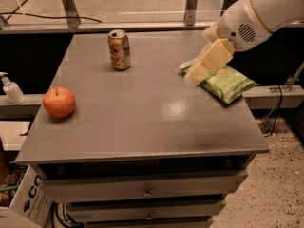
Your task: Knock orange can over
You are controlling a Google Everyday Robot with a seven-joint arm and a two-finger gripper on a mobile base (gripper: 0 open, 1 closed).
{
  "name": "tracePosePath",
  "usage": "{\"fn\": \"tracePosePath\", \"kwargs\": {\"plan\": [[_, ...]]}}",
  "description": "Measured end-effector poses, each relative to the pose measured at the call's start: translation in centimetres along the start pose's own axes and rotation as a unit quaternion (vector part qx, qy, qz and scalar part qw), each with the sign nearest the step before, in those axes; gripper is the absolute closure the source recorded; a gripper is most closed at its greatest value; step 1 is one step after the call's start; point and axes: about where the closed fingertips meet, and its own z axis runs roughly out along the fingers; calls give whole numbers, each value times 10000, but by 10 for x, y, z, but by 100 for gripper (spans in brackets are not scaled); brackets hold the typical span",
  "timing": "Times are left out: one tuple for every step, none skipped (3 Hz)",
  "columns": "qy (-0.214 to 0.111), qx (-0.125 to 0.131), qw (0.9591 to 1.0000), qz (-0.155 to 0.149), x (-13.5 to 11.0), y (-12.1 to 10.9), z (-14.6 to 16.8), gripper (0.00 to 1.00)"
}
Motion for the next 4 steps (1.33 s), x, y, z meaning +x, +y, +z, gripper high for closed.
{"fn": "tracePosePath", "kwargs": {"plan": [[0, 0, 10000, 0, 0, 0, 0, 0], [-264, -48, 9996, 22, -11, 0, 22, 0], [-855, -147, 9962, -14, -40, -13, 73, 0], [-1208, -160, 9925, 19, -52, -37, 113, 0]]}}
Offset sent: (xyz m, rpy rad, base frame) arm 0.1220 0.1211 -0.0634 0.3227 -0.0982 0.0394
